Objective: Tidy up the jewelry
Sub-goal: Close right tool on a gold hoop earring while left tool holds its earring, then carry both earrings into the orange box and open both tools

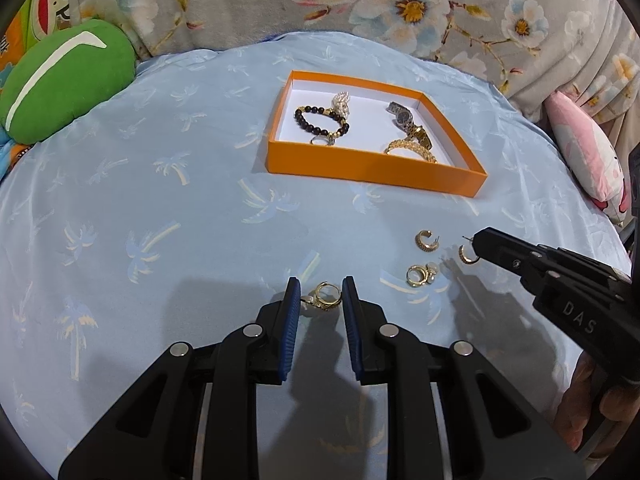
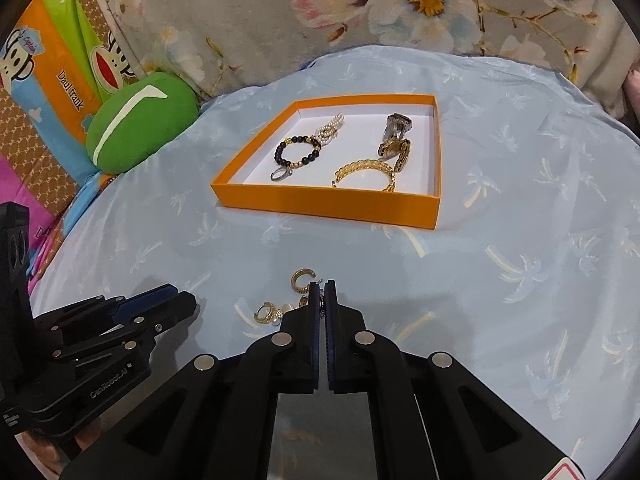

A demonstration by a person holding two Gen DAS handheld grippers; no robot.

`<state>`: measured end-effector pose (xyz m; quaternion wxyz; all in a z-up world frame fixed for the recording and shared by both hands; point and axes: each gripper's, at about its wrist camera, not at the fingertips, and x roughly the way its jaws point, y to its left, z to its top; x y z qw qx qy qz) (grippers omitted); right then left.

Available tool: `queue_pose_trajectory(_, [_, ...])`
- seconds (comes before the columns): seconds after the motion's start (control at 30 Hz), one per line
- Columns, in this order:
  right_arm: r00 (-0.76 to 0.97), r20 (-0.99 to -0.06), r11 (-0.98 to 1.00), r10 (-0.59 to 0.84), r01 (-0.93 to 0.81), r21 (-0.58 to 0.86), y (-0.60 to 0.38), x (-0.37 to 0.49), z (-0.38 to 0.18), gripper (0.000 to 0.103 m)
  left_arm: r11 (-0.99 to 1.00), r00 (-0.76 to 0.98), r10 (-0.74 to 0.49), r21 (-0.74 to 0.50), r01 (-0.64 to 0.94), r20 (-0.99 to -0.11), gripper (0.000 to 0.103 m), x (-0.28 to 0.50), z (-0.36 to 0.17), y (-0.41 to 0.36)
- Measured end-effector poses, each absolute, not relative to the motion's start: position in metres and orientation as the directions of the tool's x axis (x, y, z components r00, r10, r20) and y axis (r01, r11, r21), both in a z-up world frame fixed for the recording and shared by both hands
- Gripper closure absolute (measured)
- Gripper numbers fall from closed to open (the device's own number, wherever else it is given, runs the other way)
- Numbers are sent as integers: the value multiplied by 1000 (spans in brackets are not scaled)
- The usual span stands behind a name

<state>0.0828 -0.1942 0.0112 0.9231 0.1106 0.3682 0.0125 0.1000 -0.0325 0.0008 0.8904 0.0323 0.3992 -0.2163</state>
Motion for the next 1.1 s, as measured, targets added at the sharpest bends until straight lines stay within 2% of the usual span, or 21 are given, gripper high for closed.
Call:
queue_pose_trajectory(0.23, [762,-640,977,99,46,207,-214,102,45,100,903,611,-375,-125,411,-697,82,123,31,-29])
queue_pose_trajectory(0.47, [771,-628,973,106,51,227,-236,168,62,100,899,643,-372,-88,429,-669,82,184,60,-59])
queue_pose_trajectory(0.73, [742,-659,967,122,61,248,-241,235,48,100,896,619,-361,-76,437,-697,82,238,46,-98])
queue_pose_trajectory(1.03, [717,-689,970,112,72,232,-239,257,25,100,898,611,-344,-60,436,-713,82,251,29,-112])
queue_pose_trajectory(1.1, [733,-673,969,105,76,234,-241,254,27,99,900,618,-337,-51,432,-710,76,251,29,-112])
